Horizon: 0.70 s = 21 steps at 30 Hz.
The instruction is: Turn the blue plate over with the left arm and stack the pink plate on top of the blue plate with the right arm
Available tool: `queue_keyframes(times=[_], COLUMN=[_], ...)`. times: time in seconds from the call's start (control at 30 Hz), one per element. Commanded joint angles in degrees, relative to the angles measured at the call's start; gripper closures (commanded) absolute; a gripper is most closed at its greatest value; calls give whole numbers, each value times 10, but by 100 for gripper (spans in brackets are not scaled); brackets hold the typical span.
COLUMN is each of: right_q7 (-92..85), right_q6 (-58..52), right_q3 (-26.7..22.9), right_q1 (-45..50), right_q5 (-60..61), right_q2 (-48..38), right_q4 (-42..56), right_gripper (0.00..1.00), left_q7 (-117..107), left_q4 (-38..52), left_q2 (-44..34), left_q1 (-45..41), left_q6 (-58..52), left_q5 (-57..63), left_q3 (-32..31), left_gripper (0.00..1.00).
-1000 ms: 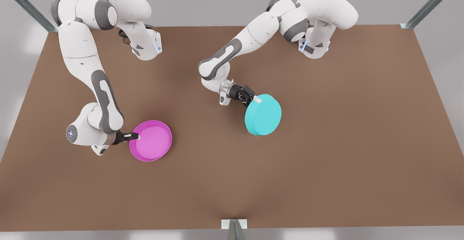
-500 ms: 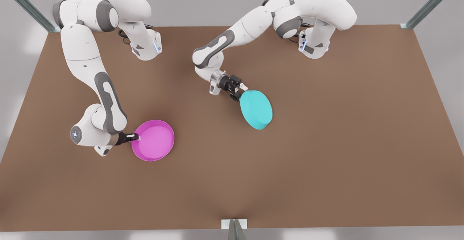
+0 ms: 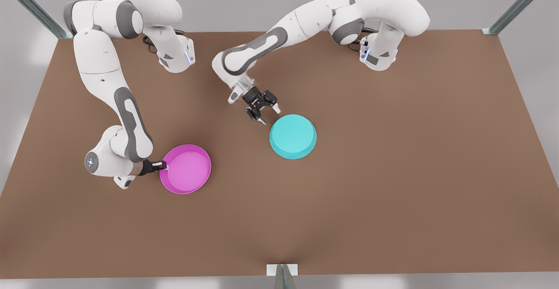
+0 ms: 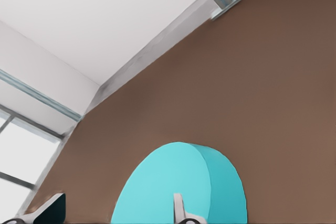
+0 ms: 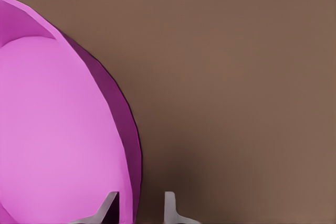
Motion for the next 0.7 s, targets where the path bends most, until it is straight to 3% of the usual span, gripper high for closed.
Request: queue_keyframes(times=[0.0, 0.03, 0.07, 0.1, 0.17, 0.2, 0.3, 0.37, 0.5, 0.67], right_q7=[0, 0, 0, 0, 1, 1, 1, 1, 0, 0], right_q6=[0, 0, 0, 0, 0, 0, 4, 4, 4, 3], right_q3=[1, 1, 1, 1, 1, 0, 1, 0, 1, 1], right_q1=[0, 0, 0, 0, 0, 0, 0, 0, 0, 0], right_q5=[0, 0, 0, 0, 0, 0, 0, 0, -1, 0], right_q2=[0, -1, -1, -1, -1, 0, 1, 1, 0, 0], right_q4=[1, 0, 0, 0, 0, 0, -1, -1, -2, -2], right_gripper=[56, 61, 62, 62, 62, 62, 62, 65, 78, 79], left_q7=[0, 0, 15, 141, 527, 705, 727, 723, 728, 722], left_q4=[14, 26, 25, 22, 20, 17, 2, -176, -221, -219], left_q2=[-31, -122, -210, -233, -227, -232, -327, -465, -454, -452], left_q1=[28, 120, 281, 412, 591, 621, 620, 584, 586, 586], left_q6=[17, 48, 83, 73, 34, 23, -89, -32, -4, -5], left_q5=[-135, -268, -461, -560, -587, -569, -564, -554, -552, -554], left_q3=[0, 1, 3, 5, 9, 35, 36, 43, 43, 43], left_gripper=[0, 0, 0, 0, 0, 0, 0, 0, 0, 0])
